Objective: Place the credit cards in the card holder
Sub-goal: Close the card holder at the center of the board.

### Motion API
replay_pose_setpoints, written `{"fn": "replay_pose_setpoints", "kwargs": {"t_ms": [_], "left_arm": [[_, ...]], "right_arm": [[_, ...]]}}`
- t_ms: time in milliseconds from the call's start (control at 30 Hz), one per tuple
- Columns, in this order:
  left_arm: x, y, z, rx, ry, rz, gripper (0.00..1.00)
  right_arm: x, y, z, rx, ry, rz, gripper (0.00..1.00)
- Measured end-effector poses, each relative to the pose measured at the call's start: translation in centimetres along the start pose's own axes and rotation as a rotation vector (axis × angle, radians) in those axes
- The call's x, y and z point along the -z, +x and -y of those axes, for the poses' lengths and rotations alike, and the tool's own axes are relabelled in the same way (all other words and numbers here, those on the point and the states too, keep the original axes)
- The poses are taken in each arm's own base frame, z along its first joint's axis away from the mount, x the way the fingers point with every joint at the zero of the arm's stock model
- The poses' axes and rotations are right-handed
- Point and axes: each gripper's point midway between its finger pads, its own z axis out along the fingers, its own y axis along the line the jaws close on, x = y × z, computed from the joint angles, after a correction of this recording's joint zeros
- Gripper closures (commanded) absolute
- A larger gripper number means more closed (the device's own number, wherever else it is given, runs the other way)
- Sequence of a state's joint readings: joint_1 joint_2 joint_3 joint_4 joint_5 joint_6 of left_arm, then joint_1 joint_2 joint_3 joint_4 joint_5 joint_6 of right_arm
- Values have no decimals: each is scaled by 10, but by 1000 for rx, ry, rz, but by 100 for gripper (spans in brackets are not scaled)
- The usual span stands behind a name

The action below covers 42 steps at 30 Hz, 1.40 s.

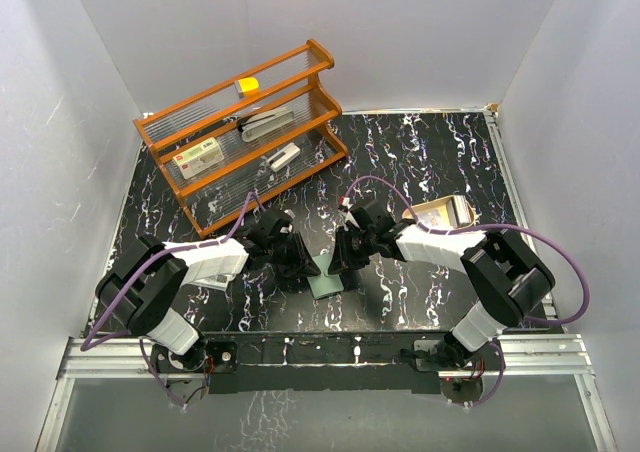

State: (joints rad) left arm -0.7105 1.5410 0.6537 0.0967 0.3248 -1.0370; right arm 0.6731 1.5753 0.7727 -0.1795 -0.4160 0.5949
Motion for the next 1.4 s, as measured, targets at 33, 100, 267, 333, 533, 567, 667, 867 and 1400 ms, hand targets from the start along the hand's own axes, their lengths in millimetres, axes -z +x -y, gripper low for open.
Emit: {"fn": "replay_pose_setpoints", "kwargs": {"t_ms": [33,100,267,333,533,567,667,867,1400], "left_arm": [[0,0,0,1,-1,0,85],[0,0,0,1,0,0,86],[0,0,0,4,0,1,86],[0,0,0,4,0,0,86],[0,0,0,4,1,1,85],[0,0,0,5,2,1,85],[-1,0,-1,9,4,2,86],[-1,1,0,18,22,5,85],[-2,1,-1,62,76,15,87]], "right_arm": [[0,0,-1,1,-3,-2,91],[-1,1,-3,4,-7,-4,91],[-2,3,-4,8,-10,-9,93],[-2,3,-4,5,-9,-11,93],[-4,2,-3,-2,12,-14,94],[-4,2,-3,-4,20,-16,94],[-4,2,-3,-7,46,-24,95],[-5,1,-2,-22,96,-63,95],[-14,6,4,4,273,-187,94]]}}
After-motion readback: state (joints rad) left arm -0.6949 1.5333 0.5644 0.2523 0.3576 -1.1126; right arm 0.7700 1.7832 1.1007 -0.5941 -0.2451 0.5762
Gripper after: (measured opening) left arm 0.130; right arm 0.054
